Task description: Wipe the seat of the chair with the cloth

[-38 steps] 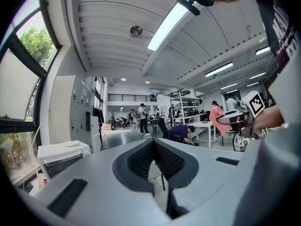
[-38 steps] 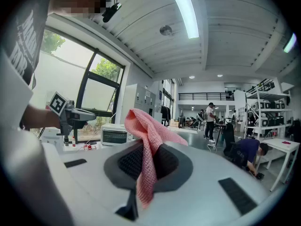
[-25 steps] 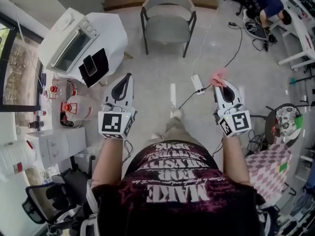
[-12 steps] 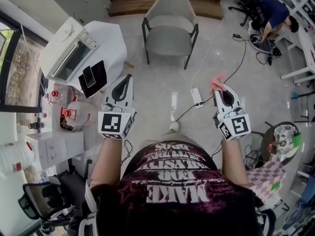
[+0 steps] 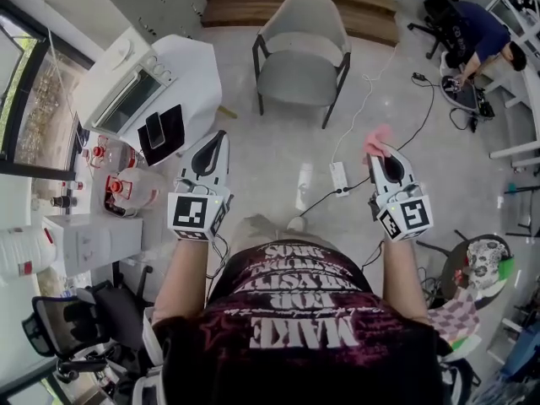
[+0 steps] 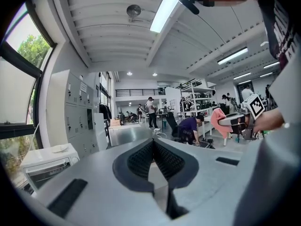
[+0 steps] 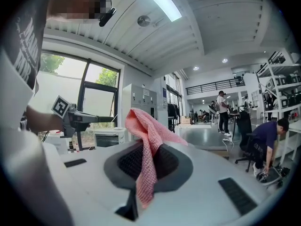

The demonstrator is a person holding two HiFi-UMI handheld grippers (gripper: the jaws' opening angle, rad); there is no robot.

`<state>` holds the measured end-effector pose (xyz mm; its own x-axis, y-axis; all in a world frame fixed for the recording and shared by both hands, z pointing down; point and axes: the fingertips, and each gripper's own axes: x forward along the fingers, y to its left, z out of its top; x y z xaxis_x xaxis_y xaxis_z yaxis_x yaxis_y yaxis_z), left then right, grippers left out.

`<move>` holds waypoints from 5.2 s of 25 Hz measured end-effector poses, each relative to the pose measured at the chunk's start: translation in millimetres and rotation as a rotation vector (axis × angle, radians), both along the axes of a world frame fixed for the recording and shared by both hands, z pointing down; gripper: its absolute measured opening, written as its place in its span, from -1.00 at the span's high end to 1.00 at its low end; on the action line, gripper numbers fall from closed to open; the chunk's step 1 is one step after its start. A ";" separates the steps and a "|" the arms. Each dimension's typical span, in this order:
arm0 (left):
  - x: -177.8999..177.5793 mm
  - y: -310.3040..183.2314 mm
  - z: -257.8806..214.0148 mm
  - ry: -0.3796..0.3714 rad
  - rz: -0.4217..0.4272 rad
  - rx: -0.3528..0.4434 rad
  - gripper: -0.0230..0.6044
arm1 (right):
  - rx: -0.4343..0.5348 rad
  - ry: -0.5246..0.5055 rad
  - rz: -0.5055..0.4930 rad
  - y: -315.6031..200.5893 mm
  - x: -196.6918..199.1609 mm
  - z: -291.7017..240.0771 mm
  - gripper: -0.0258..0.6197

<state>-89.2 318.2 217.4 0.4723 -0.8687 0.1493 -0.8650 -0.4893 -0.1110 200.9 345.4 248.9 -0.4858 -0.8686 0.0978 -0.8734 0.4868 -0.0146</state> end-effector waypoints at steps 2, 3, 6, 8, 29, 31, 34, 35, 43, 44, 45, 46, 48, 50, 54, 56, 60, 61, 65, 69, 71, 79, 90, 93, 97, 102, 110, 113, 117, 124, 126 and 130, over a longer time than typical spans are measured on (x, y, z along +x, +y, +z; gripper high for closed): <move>-0.8 -0.1 -0.4 -0.005 -0.007 -0.002 0.92 | -0.006 -0.003 -0.012 -2.0 -1.9 2.8 0.83; -0.9 0.1 -1.6 -0.008 -0.008 0.000 0.92 | -0.009 -0.006 -0.016 -2.6 -2.6 3.9 0.83; -0.7 -2.5 -6.3 -0.013 -0.007 0.013 0.92 | -0.009 -0.011 -0.015 -4.3 -2.0 5.7 0.83; -0.2 -7.1 -6.1 -0.010 -0.003 0.016 0.92 | -0.004 -0.006 -0.009 -6.5 -1.4 5.9 0.83; -9.8 -113.9 6.3 0.014 0.040 0.005 0.92 | -0.024 0.020 0.015 -99.9 -25.8 8.6 0.83; -11.8 -132.7 7.0 0.015 0.046 0.007 0.92 | -0.023 0.024 0.020 -117.6 -28.7 7.4 0.83; -17.4 -161.4 7.7 0.022 0.059 0.008 0.92 | -0.023 0.031 0.029 -143.9 -36.2 5.3 0.83; -19.7 -170.8 7.3 0.025 0.064 0.009 0.92 | -0.023 0.034 0.031 -151.8 -39.5 4.2 0.83; -32.5 -241.1 -0.1 0.044 0.120 0.026 0.92 | -0.017 0.056 0.073 -207.6 -60.1 -7.0 0.83; -34.9 -248.7 -0.3 0.048 0.126 0.028 0.92 | -0.016 0.060 0.079 -214.1 -63.4 -7.6 0.83; -37.0 -255.8 0.0 0.051 0.133 0.029 0.92 | -0.014 0.064 0.084 -220.4 -66.9 -8.6 0.83; -38.7 -262.0 0.6 0.053 0.142 0.028 0.92 | -0.011 0.068 0.089 -225.9 -70.4 -10.0 0.83; -41.1 -271.5 1.8 0.053 0.161 0.027 0.92 | -0.006 0.070 0.098 -234.9 -76.9 -12.3 0.83; -43.2 -280.2 1.9 0.048 0.177 0.029 0.92 | -0.004 0.069 0.103 -243.7 -83.0 -13.2 0.83; -47.4 -291.1 4.3 0.054 0.193 0.026 0.92 | -0.002 0.084 0.097 -254.0 -93.9 -13.5 0.83; -48.6 -296.4 9.6 0.055 0.195 0.017 0.92 | -0.002 0.088 0.101 -258.9 -93.7 -12.7 0.83; -46.9 -308.5 12.8 0.050 0.196 0.009 0.92 | -0.019 0.076 0.113 -269.4 -86.9 -6.7 0.83; -46.2 -311.4 12.5 0.049 0.196 0.010 0.92 | -0.022 0.074 0.112 -272.2 -85.8 -4.9 0.83; -46.7 -324.8 17.4 0.043 0.179 0.003 0.92 | -0.035 0.061 0.096 -290.7 -84.4 5.0 0.83; -47.2 -345.0 24.1 0.037 0.148 -0.015 0.92 | -0.044 0.058 0.068 -319.7 -83.3 11.8 0.83; -45.4 -357.2 29.2 0.030 0.136 -0.027 0.92 | -0.052 0.053 0.054 -336.7 -82.4 17.7 0.83; -29.2 -418.0 53.1 -0.006 0.105 -0.081 0.92 | -0.112 0.029 0.003 -407.2 -71.0 55.3 0.83; 7.9 -508.2 133.4 -0.032 0.073 -0.189 0.92 | -0.226 0.021 -0.089 -503.4 -64.6 153.2 0.83; 14.2 -521.9 161.5 -0.042 0.070 -0.227 0.92 | -0.248 0.020 -0.116 -525.4 -69.3 185.3 0.83; 25.0 -538.7 193.0 -0.048 0.076 -0.245 0.92 | -0.312 0.007 -0.152 -546.5 -83.6 242.3 0.83; 17.5 -548.5 250.0 -0.060 0.044 -0.316 0.92 | -0.440 0.024 -0.220 -568.2 -128.1 346.6 0.83; 1.5 -534.2 322.3 -0.081 0.014 -0.440 0.92 | -0.611 0.190 -0.349 -612.1 -187.4 531.1 0.83; -4.2 -527.8 344.3 -0.082 -0.004 -0.487 0.92 | -0.672 0.307 -0.410 -626.8 -198.2 596.1 0.83; -13.7 -519.8 369.5 -0.099 -0.028 -0.542 0.92 | -0.748 0.481 -0.451 -635.8 -194.8 667.2 0.83; -16.4 -522.2 388.4 -0.092 -0.047 -0.569 0.92 | -0.768 0.531 -0.469 -634.0 -158.1 688.6 0.83; -11.0 -527.5 386.1 -0.077 -0.040 -0.556 0.92 | -0.802 0.554 -0.427 -633.1 -126.1 691.4 0.83; -0.9 -533.7 378.3 -0.056 -0.007 -0.533 0.92 | -0.903 0.564 -0.298 -624.8 -51.5 695.4 0.83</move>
